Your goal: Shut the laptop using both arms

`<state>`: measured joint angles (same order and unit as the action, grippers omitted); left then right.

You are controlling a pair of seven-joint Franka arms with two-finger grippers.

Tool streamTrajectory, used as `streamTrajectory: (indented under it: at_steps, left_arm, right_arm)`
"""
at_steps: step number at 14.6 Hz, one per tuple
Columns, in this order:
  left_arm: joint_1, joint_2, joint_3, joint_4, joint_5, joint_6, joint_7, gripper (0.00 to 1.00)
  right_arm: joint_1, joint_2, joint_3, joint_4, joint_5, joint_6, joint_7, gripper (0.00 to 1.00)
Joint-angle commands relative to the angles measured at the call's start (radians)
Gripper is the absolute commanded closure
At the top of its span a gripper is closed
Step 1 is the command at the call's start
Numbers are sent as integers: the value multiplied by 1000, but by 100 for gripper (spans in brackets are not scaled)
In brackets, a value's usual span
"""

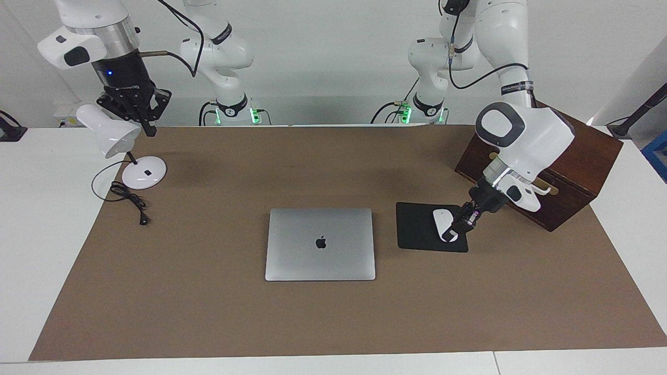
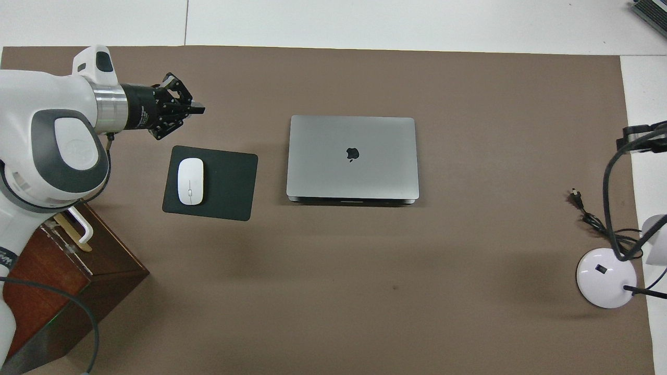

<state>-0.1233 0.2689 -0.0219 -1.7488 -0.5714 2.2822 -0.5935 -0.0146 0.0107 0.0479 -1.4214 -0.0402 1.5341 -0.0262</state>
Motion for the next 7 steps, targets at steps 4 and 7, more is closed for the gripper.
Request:
streamTrajectory:
  at_steps: [4, 7]
  left_arm:
    - [56, 12, -3, 98, 350, -220, 53, 100]
    - [59, -29, 0, 97, 444, -358, 130, 100]
  right_arm:
    - [56, -26, -59, -85, 11, 55, -18, 100]
    - [51, -28, -59, -131, 13, 104, -17, 84]
